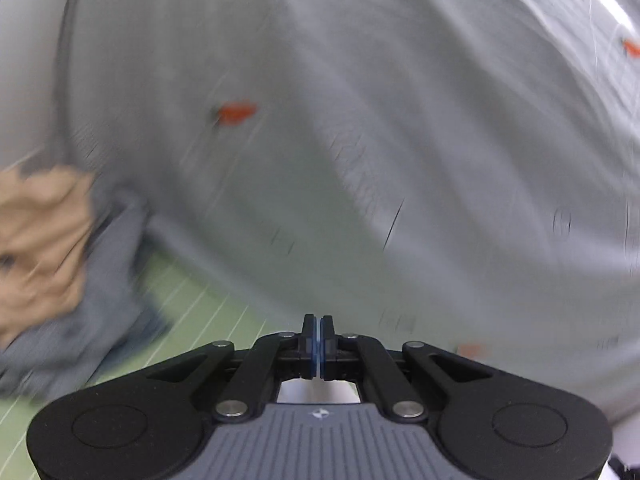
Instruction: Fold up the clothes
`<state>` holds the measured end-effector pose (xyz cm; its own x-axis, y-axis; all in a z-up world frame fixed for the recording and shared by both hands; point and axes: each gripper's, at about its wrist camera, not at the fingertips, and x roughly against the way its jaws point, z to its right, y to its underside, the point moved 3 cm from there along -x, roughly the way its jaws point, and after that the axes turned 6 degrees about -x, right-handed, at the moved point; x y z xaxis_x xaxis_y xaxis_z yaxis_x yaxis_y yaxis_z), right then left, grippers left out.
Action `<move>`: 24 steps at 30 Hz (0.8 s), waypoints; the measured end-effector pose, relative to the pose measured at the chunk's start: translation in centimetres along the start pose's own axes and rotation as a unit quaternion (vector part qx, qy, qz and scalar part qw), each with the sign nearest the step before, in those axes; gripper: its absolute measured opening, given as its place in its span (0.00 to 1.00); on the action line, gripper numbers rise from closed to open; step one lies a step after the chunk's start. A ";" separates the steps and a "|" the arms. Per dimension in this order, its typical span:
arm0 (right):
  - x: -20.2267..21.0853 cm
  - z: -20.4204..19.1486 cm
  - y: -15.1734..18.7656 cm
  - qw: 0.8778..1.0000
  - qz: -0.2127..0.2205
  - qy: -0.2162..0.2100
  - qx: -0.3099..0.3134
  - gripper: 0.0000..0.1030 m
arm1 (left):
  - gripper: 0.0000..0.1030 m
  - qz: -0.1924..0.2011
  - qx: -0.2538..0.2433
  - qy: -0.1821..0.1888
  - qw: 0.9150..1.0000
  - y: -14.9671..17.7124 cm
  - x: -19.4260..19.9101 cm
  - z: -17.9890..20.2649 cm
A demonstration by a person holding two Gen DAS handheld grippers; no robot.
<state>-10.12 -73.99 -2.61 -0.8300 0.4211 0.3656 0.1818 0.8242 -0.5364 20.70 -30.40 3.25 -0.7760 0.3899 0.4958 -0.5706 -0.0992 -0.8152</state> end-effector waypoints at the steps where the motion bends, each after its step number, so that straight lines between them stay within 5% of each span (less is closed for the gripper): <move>1: -0.8 0.5 -0.5 1.000 0.020 0.014 -0.006 0.08 | 0.03 -0.004 -0.009 -0.011 1.000 -0.1 -1.2 0.3; 2: -1.8 0.9 -0.7 0.999 0.027 0.037 0.000 0.16 | 0.13 -0.018 -0.018 -0.027 0.999 0.3 -2.1 0.3; 3: -2.8 1.1 -0.6 0.997 0.024 0.067 0.016 0.37 | 0.30 -0.033 -0.025 -0.042 0.998 0.8 -3.1 0.2; 5: -4.2 1.4 0.2 0.990 0.004 0.119 0.071 0.54 | 0.44 -0.070 -0.028 -0.066 0.995 3.1 -4.0 -0.9; 9: -4.0 2.5 4.0 0.976 -0.054 0.152 0.147 0.70 | 0.45 -0.171 -0.007 -0.123 0.978 9.1 -3.9 -5.6; 13: -2.5 4.0 8.0 0.965 -0.115 0.168 0.167 0.70 | 0.45 -0.233 0.034 -0.182 0.955 13.7 -1.5 -11.0; 16: -1.9 4.4 10.3 0.955 -0.160 0.177 0.176 0.70 | 0.45 -0.266 0.057 -0.187 0.944 15.8 -0.4 -13.4; 24: -0.7 1.5 14.8 0.942 -0.194 0.167 0.219 0.73 | 0.52 -0.280 0.027 -0.137 0.950 18.5 -0.6 -13.7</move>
<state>-7.59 -62.68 -11.90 -0.5637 0.2757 0.7786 -0.3966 0.7366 -0.5479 14.29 -19.90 -16.17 -0.3833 0.1438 0.9124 -0.9217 0.0046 -0.3879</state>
